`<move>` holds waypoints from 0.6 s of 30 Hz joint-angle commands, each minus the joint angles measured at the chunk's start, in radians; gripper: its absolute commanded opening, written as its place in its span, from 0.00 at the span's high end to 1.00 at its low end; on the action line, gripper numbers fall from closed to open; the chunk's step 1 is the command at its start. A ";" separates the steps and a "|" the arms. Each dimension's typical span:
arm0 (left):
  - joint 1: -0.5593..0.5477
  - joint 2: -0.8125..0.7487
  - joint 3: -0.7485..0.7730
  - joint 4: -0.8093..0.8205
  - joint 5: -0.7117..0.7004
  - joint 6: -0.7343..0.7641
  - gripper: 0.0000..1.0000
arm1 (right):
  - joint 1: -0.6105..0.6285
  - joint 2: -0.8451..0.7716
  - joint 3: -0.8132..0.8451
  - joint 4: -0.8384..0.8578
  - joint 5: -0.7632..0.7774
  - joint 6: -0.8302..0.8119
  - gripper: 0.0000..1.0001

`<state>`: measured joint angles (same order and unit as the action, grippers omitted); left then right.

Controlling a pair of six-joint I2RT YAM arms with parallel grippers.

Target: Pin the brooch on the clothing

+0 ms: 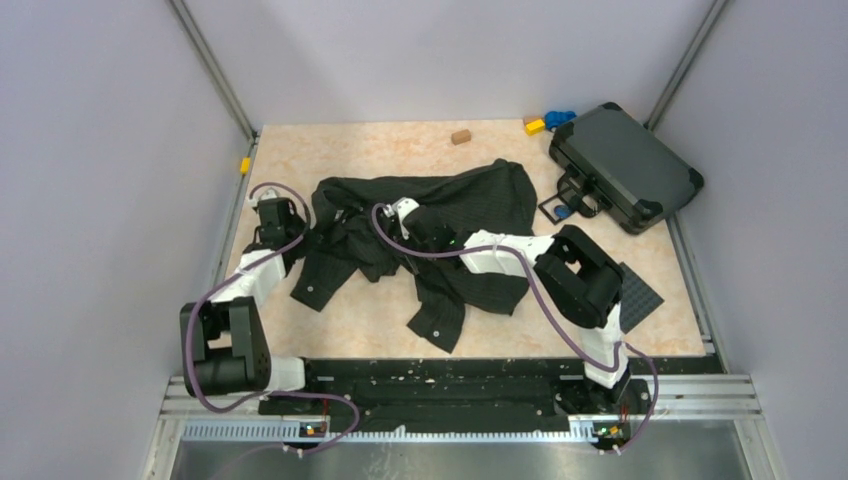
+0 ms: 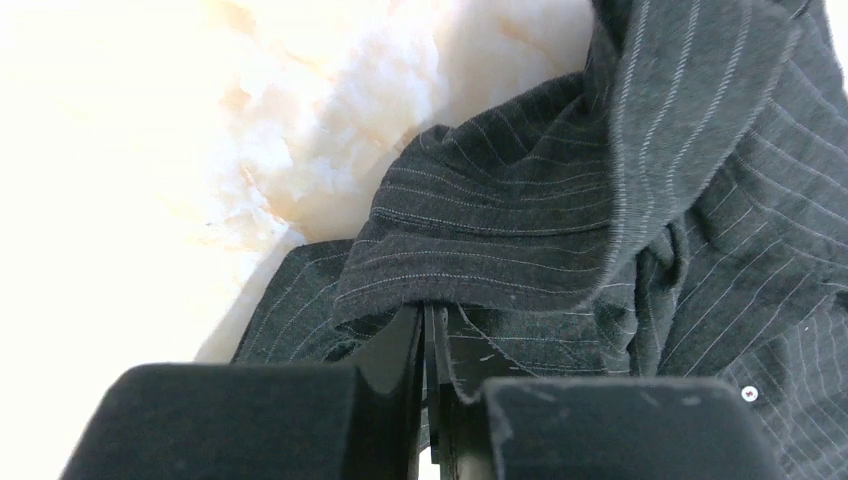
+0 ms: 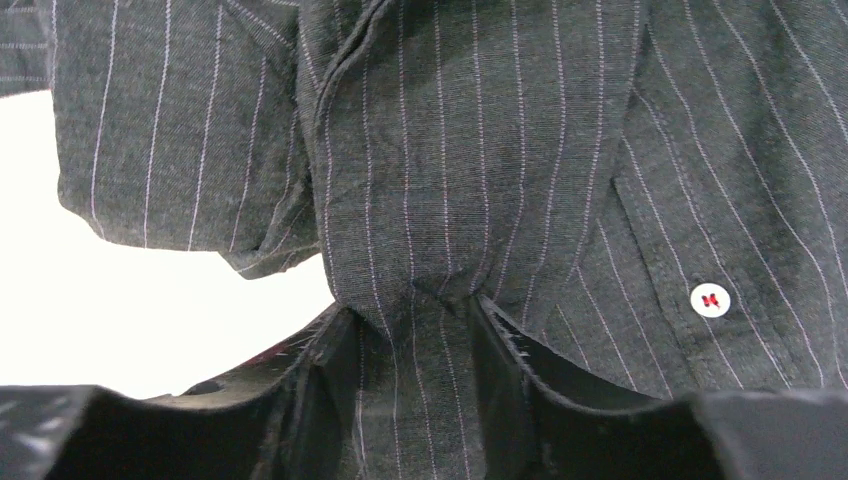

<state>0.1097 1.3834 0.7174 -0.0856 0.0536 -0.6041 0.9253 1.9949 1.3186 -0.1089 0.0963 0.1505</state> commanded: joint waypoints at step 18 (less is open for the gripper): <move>0.008 -0.321 0.041 -0.066 -0.119 0.098 0.58 | 0.011 -0.243 0.026 -0.042 0.008 0.045 0.87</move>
<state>0.1135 0.9920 0.7677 -0.1612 -0.1291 -0.5076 0.9253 1.7885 1.3308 -0.1631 0.1146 0.1722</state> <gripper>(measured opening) 0.341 0.214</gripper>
